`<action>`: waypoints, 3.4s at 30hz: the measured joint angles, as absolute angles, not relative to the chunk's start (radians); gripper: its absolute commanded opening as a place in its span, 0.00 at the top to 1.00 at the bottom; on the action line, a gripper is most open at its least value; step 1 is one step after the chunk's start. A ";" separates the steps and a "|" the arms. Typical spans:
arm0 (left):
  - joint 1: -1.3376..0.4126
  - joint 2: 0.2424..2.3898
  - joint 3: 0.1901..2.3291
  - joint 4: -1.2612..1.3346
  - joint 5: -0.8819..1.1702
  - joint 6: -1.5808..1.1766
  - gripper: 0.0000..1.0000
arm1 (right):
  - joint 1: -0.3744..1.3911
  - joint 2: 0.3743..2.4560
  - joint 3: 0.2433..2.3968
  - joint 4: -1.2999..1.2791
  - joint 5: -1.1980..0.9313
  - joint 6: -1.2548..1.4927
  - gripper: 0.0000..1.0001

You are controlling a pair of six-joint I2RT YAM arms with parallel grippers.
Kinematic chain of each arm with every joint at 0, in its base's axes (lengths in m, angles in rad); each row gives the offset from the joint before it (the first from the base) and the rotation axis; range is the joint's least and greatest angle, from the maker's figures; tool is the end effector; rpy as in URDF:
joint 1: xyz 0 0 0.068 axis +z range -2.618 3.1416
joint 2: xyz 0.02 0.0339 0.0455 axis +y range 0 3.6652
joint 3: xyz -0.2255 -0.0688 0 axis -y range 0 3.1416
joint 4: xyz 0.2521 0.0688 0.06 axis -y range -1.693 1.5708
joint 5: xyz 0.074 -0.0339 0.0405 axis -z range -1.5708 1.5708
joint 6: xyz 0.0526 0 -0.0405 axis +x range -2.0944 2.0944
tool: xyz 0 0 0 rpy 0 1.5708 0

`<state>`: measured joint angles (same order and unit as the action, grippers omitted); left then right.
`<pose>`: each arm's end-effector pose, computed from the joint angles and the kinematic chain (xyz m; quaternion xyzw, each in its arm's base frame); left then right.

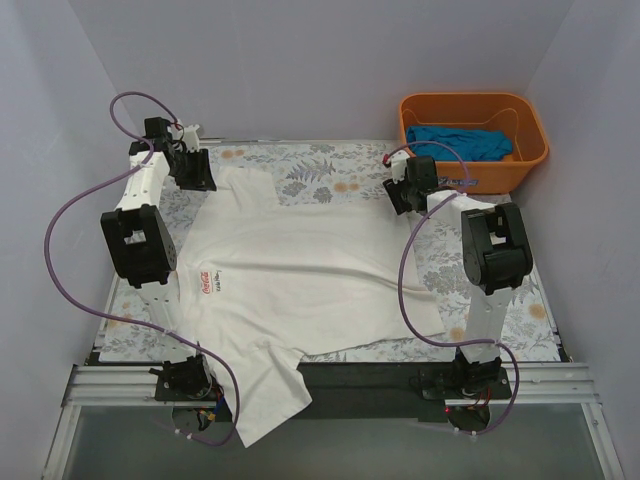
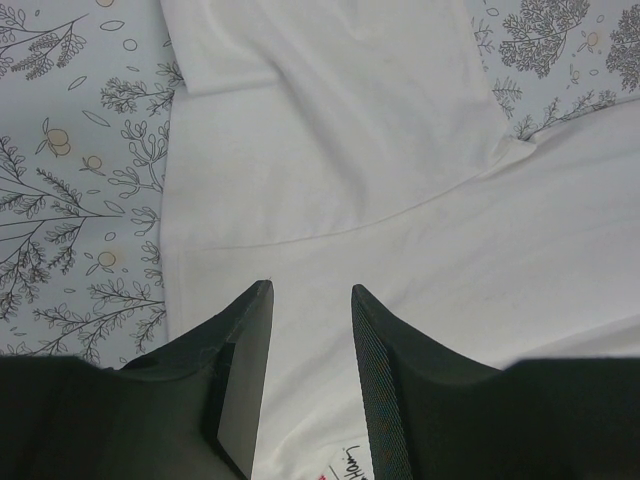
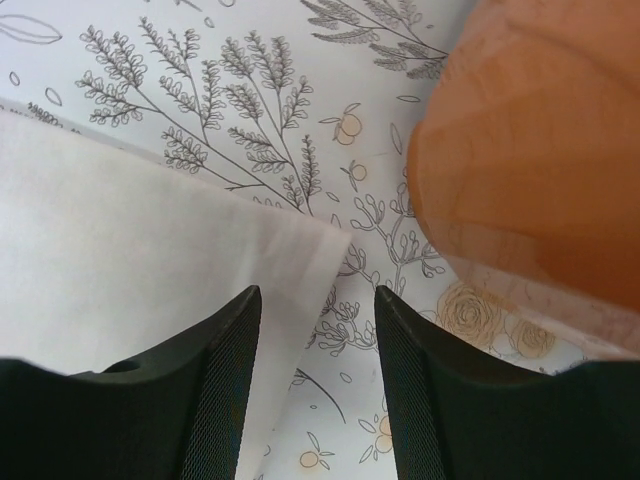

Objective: Fold and stack the t-shirts
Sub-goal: Fold the tshirt

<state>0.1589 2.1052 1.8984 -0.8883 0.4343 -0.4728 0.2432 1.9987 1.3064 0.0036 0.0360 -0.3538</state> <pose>0.4475 0.0493 0.2063 -0.2465 0.9178 -0.2428 0.1945 0.4311 0.1050 0.1235 -0.2586 0.8664 -0.0398 0.4253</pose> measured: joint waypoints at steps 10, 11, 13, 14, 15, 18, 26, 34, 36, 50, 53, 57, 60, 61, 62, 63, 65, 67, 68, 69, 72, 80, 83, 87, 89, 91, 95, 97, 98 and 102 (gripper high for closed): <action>0.159 2.106 1.890 -0.890 0.429 -0.470 0.64 | 0.245 1.990 1.279 0.128 0.079 -0.210 0.44; 0.159 2.106 1.890 -0.891 0.429 -0.469 0.63 | 0.246 1.991 1.280 0.131 0.078 -0.204 0.43; 0.159 2.106 1.891 -0.891 0.428 -0.469 0.63 | 0.247 1.994 1.282 0.131 0.078 -0.190 0.43; 0.159 2.106 1.892 -0.891 0.428 -0.469 0.63 | 0.247 1.998 1.285 0.131 0.078 -0.185 0.42; 0.159 2.106 1.894 -0.894 0.428 -0.469 0.63 | 0.247 2.002 1.289 0.131 0.079 -0.182 0.42; 0.159 2.111 1.906 -0.902 0.427 -0.469 0.63 | 0.246 2.024 1.322 0.116 0.076 -0.178 0.41; 0.159 2.124 1.925 -0.909 0.420 -0.467 0.63 | 0.248 2.073 1.394 0.060 0.052 -0.195 0.39; 0.159 2.124 1.941 -0.913 0.411 -0.468 0.63 | 0.248 2.073 1.391 0.004 0.076 -0.218 0.41; 0.159 2.125 1.953 -0.915 0.411 -0.468 0.63 | 0.248 2.075 1.391 -0.015 0.073 -0.218 0.42; 0.158 2.199 2.064 -0.928 0.408 -0.480 0.62 | 0.236 2.098 1.427 -0.091 -0.024 -0.213 0.99; 0.153 2.263 2.149 -0.926 0.401 -0.489 0.62 | 0.235 2.097 1.427 -0.093 -0.038 -0.214 0.99; 0.139 2.348 2.204 -0.869 0.352 -0.487 0.63 | 0.230 2.093 1.426 -0.105 -0.061 -0.216 0.99; 0.116 2.400 2.203 -0.823 0.294 -0.475 0.63 | 0.229 2.082 1.418 -0.118 -0.076 -0.218 0.99; 0.107 2.417 2.201 -0.803 0.273 -0.471 0.62 | 0.229 2.076 1.411 -0.123 -0.080 -0.220 0.99; 0.099 2.432 2.199 -0.788 0.253 -0.467 0.61 | 0.229 2.070 1.405 -0.129 -0.084 -0.221 0.99; 0.093 2.448 2.198 -0.776 0.237 -0.466 0.57 | 0.229 2.064 1.399 -0.134 -0.089 -0.221 0.99; 0.081 2.466 2.198 -0.752 0.215 -0.464 0.55 | 0.229 2.053 1.387 -0.144 -0.097 -0.225 0.99; 0.068 2.486 2.199 -0.730 0.197 -0.463 0.53 | 0.229 2.044 1.378 -0.154 -0.105 -0.233 0.99; 0.064 2.494 2.199 -0.721 0.193 -0.461 0.53 | 0.229 2.040 1.374 -0.159 -0.108 -0.236 0.99; 0.061 2.499 2.199 -0.713 0.190 -0.461 0.53 | 0.229 2.035 1.368 -0.161 -0.110 -0.239 0.99; 0.054 2.511 2.202 -0.684 0.181 -0.461 0.52 | 0.229 2.020 1.355 -0.171 -0.116 -0.244 0.99; 0.045 2.578 2.274 -0.581 0.145 -0.480 0.53 | 0.229 1.994 1.349 -0.181 -0.120 -0.271 0.99; 0.045 2.581 2.274 -0.558 0.146 -0.490 0.62 | 0.229 1.993 1.351 -0.182 -0.120 -0.282 0.99; 0.045 2.583 2.274 -0.540 0.174 -0.504 0.82 | 0.229 1.993 1.359 -0.184 -0.120 -0.292 0.99; 0.045 2.583 2.274 -0.538 0.192 -0.509 0.94 | 0.229 1.993 1.368 -0.185 -0.120 -0.293 0.99; 0.046 2.583 2.274 -0.537 0.208 -0.519 1.00 | 0.229 1.993 1.380 -0.184 -0.120 -0.294 0.99; 0.046 2.582 2.274 -0.526 0.227 -0.529 1.00 | 0.229 1.990 1.395 -0.184 -0.125 -0.297 0.99; 0.046 2.579 2.274 -0.517 0.245 -0.532 1.00 | 0.229 1.983 1.399 -0.185 -0.128 -0.303 0.99; 0.046 2.575 2.274 -0.515 0.255 -0.532 1.00 | 0.229 1.977 1.399 -0.185 -0.128 -0.308 0.99; 0.048 2.526 2.261 -0.512 0.291 -0.527 1.00 | 0.229 1.939 1.399 -0.185 -0.140 -0.328 0.99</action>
